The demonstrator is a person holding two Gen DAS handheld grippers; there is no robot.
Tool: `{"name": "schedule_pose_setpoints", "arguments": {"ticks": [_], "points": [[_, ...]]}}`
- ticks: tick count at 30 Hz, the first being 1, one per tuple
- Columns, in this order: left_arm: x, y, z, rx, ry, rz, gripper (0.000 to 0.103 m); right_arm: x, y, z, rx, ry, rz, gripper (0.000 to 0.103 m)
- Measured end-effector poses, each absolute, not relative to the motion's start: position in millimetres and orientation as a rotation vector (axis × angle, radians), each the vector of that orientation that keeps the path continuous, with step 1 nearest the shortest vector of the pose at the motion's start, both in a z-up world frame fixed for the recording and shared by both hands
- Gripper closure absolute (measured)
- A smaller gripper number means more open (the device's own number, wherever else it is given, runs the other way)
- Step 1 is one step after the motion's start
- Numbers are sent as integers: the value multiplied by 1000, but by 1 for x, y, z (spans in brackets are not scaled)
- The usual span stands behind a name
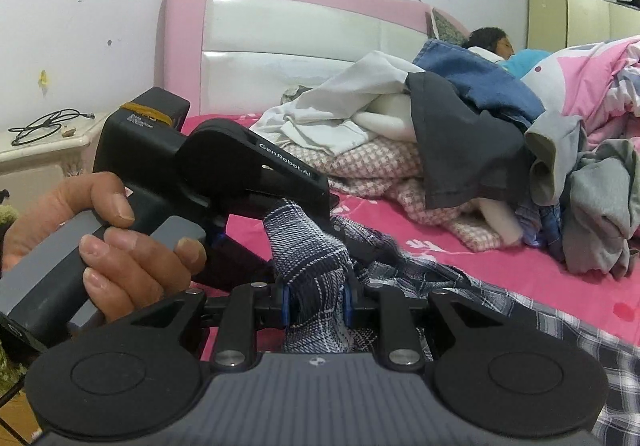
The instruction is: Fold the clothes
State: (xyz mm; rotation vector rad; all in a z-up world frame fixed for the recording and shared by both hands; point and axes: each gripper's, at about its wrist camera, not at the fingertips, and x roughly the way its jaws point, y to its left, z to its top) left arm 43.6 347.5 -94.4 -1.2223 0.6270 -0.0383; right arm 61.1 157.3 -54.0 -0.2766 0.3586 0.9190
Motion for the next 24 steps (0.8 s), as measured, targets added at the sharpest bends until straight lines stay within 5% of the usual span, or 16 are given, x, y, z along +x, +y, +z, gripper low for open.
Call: {"name": "schedule_pose_setpoints", "arguments": {"ticks": [24], "points": [[98,244,17,-1015,512,-141,83,73,61,6,-126,128,727,79]]}}
